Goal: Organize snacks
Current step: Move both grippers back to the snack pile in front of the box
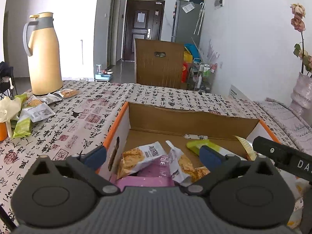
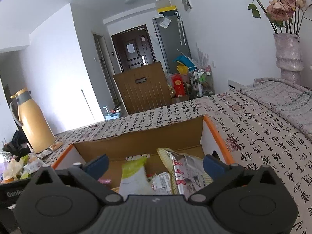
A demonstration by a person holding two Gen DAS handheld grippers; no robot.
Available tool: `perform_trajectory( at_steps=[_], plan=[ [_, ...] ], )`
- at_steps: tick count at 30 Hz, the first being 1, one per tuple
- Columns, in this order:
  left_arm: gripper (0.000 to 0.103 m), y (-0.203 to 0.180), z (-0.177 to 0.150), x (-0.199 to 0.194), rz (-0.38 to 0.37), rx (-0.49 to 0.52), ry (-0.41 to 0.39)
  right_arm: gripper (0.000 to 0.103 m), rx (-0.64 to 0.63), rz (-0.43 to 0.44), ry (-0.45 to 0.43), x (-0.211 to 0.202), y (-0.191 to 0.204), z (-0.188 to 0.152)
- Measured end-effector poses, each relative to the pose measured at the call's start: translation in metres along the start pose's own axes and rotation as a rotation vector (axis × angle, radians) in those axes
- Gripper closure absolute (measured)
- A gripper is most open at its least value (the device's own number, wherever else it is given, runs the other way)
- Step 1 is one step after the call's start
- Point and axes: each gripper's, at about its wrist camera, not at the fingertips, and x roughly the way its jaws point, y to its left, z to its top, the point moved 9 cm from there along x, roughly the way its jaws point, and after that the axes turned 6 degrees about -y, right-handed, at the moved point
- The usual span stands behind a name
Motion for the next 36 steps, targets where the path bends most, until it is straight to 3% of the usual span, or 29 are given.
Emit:
perform_trajectory(
  at_steps=[9, 19, 25, 27, 29, 32, 36],
  plan=[
    [0.000, -0.002, 0.007, -0.007, 0.010, 0.004, 0.004, 0.000, -0.031, -0.012, -0.038, -0.010, 0.001, 0.015],
    [0.000, -0.001, 0.000, -0.044, 0.040, 0.095, 0.024, 0.003, -0.174, -0.007, -0.060, -0.065, 0.015, 0.023],
    [0.000, 0.008, -0.032, -0.073, 0.028, 0.127, 0.074, 0.024, -0.230, 0.005, 0.011, -0.102, 0.014, -0.018],
    [0.000, 0.008, -0.043, -0.084, 0.014, 0.140, 0.083, 0.049, -0.250, 0.009, 0.045, -0.113, 0.014, -0.036],
    [0.000, 0.007, -0.054, -0.095, -0.004, 0.157, 0.091, 0.063, -0.247, 0.029, 0.085, -0.123, 0.012, -0.054],
    [0.000, 0.004, -0.070, -0.109, -0.031, 0.184, 0.096, 0.069, -0.248, 0.056, 0.118, -0.138, 0.012, -0.075],
    [0.000, 0.002, -0.089, -0.127, -0.063, 0.198, 0.105, 0.070, -0.253, 0.082, 0.152, -0.151, 0.014, -0.092]
  ],
)
